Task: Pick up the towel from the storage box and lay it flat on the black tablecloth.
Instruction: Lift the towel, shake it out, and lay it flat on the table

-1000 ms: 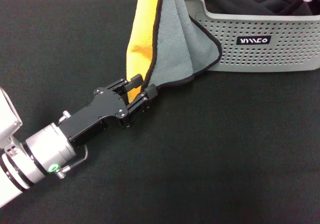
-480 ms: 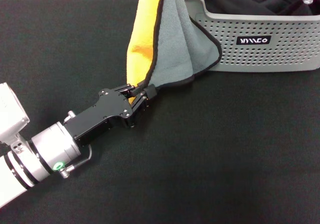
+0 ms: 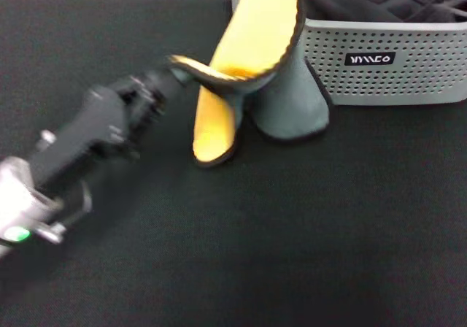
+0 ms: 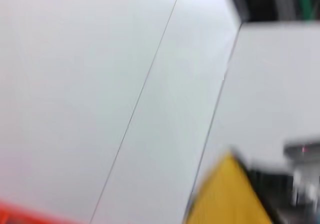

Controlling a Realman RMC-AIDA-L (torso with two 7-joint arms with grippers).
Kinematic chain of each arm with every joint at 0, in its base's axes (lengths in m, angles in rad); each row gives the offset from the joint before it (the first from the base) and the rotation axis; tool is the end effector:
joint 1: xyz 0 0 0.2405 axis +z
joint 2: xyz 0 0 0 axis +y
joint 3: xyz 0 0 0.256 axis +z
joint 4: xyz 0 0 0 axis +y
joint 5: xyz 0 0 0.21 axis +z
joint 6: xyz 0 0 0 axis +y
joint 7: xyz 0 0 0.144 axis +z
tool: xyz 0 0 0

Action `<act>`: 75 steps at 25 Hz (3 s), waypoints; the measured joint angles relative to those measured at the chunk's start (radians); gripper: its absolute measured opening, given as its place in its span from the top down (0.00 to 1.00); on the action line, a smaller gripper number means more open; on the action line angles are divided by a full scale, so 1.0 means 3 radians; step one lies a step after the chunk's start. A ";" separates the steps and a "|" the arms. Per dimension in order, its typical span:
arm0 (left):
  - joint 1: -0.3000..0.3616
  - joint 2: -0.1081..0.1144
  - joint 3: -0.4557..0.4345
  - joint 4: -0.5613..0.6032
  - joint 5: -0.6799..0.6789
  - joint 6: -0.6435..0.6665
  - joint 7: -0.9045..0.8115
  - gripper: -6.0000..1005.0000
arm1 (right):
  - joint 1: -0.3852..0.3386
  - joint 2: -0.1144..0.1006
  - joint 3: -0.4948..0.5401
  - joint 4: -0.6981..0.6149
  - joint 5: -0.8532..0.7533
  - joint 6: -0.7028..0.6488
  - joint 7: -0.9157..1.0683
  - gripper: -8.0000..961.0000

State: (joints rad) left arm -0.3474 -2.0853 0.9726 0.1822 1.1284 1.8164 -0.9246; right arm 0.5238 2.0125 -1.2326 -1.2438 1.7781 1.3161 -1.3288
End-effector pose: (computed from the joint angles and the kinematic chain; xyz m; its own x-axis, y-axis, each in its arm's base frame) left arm -0.2672 0.2519 -0.0113 0.3070 0.0813 0.9482 0.5619 -0.8196 -0.1116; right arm 0.0862 0.3662 0.0653 0.6852 -0.0724 -0.7248 -0.2667 -0.9509 -0.1572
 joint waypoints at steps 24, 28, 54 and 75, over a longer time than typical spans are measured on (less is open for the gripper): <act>0.0126 0.0286 0.0089 0.1323 0.0365 0.0716 -0.1236 0.97 | -0.1766 0.0000 0.0132 -0.1094 0.0409 0.1129 0.0037 0.98; 0.0443 0.0427 0.0619 0.1784 0.0259 0.0739 -0.1337 0.97 | -0.2255 0.0028 0.0069 -0.1188 0.0721 0.1412 -0.0077 0.98; -0.0400 0.0579 -0.0347 0.1214 0.2006 -0.0825 -0.1835 0.97 | -0.0401 -0.0072 0.0249 0.2072 0.0060 0.0433 -0.1299 0.98; -0.0608 0.0434 -0.0327 0.1285 0.2408 -0.1415 -0.2026 0.97 | -0.0160 -0.0002 0.0222 0.2289 -0.0253 -0.0319 -0.1262 0.98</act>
State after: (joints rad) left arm -0.5297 -1.9552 0.8744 0.5677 1.8509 1.3919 -1.5323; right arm 0.4757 2.0118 -1.1659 -0.5570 1.7021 1.2203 -1.7072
